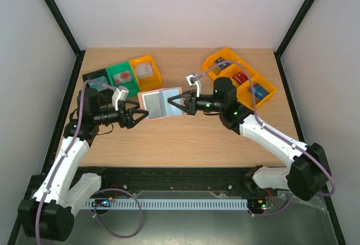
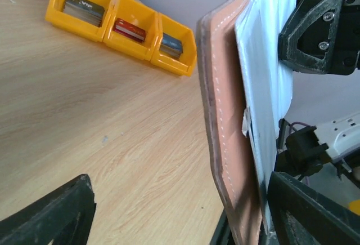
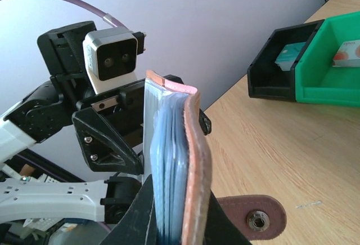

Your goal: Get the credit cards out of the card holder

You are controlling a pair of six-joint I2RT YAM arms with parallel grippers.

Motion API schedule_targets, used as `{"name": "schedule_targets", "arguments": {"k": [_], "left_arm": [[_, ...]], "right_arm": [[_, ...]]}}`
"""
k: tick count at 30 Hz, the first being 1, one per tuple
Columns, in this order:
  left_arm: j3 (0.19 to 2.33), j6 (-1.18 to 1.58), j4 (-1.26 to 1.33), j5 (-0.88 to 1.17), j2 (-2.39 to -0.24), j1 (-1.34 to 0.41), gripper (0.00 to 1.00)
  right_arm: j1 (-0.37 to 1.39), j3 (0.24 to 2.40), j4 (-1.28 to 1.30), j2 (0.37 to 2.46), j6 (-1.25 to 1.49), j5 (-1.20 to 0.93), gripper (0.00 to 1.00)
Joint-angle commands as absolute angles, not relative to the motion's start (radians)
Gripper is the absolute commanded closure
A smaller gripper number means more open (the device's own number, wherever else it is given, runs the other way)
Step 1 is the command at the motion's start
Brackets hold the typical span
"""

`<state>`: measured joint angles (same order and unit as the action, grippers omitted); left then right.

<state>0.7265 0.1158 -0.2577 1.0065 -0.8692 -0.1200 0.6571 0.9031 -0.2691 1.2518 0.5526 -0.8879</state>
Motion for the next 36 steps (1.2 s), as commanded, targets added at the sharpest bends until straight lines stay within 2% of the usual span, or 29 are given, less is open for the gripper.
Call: {"name": "schedule_targets", "arguments": {"k": [1, 7, 12, 17, 23, 26, 27, 30, 32, 36], "left_arm": [[0.700, 0.110, -0.231, 1.068, -0.839, -0.108, 0.18], [0.669, 0.138, -0.174, 1.096, -0.841, -0.103, 0.44], [0.645, 0.213, -0.082, 1.114, -0.859, -0.104, 0.60], [0.618, 0.234, -0.050, 1.155, -0.845, -0.106, 0.66], [0.618, 0.229, -0.058, 1.172, -0.834, -0.107, 0.96], [0.617, 0.233, -0.060, 1.168, -0.839, -0.109, 0.98], [0.616, 0.233, -0.062, 1.168, -0.840, -0.110, 0.98], [0.619, 0.229, -0.089, 1.119, -0.841, -0.110, 0.98], [0.624, 0.219, -0.121, 1.028, -0.847, -0.109, 0.98], [0.619, 0.195, -0.142, 0.919, -0.872, -0.110, 0.98]], "right_arm": [[0.667, 0.928, -0.307, 1.248, 0.545, -0.927, 0.99], [0.671, 0.951, -0.274, 1.260, 0.523, -0.957, 0.98], [0.719, 0.960, -0.294, 1.305, 0.506, -0.939, 0.98], [0.746, 0.978, -0.313, 1.359, 0.504, -0.917, 0.98], [0.747, 0.974, -0.336, 1.378, 0.515, -0.901, 0.98], [0.748, 0.991, -0.301, 1.405, 0.495, -0.869, 0.98], [0.749, 1.001, -0.276, 1.414, 0.482, -0.839, 0.96], [0.748, 1.040, -0.154, 1.426, 0.421, -0.670, 0.77], [0.747, 1.076, -0.051, 1.425, 0.368, -0.488, 0.59], [0.749, 1.109, 0.094, 1.399, 0.309, -0.190, 0.44]]}}
